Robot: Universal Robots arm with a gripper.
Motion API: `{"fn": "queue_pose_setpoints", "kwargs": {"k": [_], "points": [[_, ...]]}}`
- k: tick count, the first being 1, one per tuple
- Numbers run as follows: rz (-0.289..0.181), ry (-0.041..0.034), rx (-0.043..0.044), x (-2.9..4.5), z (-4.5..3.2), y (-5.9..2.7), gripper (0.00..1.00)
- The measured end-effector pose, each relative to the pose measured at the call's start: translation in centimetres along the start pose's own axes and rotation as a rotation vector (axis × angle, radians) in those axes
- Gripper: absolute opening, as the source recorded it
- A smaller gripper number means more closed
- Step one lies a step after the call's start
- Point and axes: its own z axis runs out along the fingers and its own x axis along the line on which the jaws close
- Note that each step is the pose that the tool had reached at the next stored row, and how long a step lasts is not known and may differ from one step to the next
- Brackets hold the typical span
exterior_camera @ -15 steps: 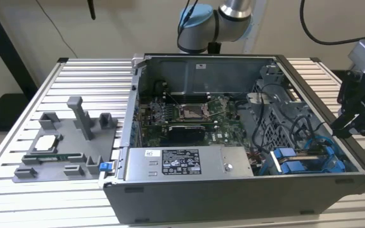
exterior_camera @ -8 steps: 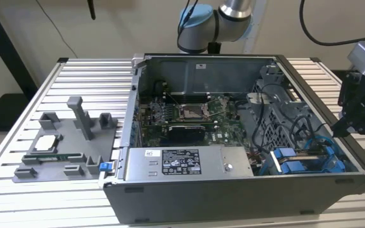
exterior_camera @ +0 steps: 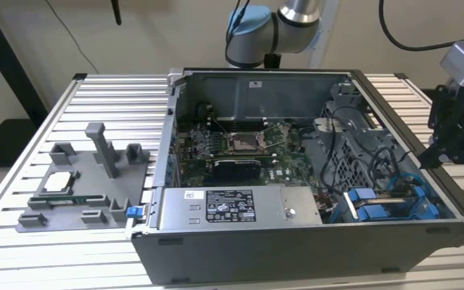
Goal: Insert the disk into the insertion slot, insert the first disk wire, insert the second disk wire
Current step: 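Insert the second disk wire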
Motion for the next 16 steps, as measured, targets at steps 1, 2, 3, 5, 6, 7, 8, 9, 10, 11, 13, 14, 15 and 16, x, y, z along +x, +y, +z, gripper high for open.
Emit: {"fn": "queue_pose_setpoints", "kwargs": {"k": [1,2,3,5,6,7,8,9,10,11,13,14,15,16], "points": [[0.0,-0.0028,0.0001,-0.01,-0.19,0.36,0.0],[0.0,-0.0056,0.0001,-0.03,-0.37,0.72,0.0],[0.001,-0.0077,0.0002,-0.04,-0.49,1.07,0.0],[0.002,-0.0106,0.0006,-0.05,-0.68,1.79,0.0],[0.002,-0.0113,0.0009,-0.06,-0.76,2.14,0.0],[0.003,-0.012,0.0011,-0.07,-0.81,2.5,0.0],[0.003,-0.0127,0.0013,-0.07,-0.85,2.89,0.0],[0.004,-0.0132,0.0015,-0.07,-0.89,3.29,0.0],[0.004,-0.0139,0.0015,-0.07,-0.92,3.68,0.0],[0.004,-0.0142,0.0016,-0.06,-0.93,4.11,0.0],[0.004,-0.0146,0.0027,-0.03,-0.9,5.01,0.0],[0.004,-0.0146,0.0048,0.01,-0.88,5.45,0.0],[0.003,-0.0146,0.008,0.14,-0.84,5.77,0.0],[0.003,-0.0147,0.0122,0.39,-0.75,6.01,0.0]]}}
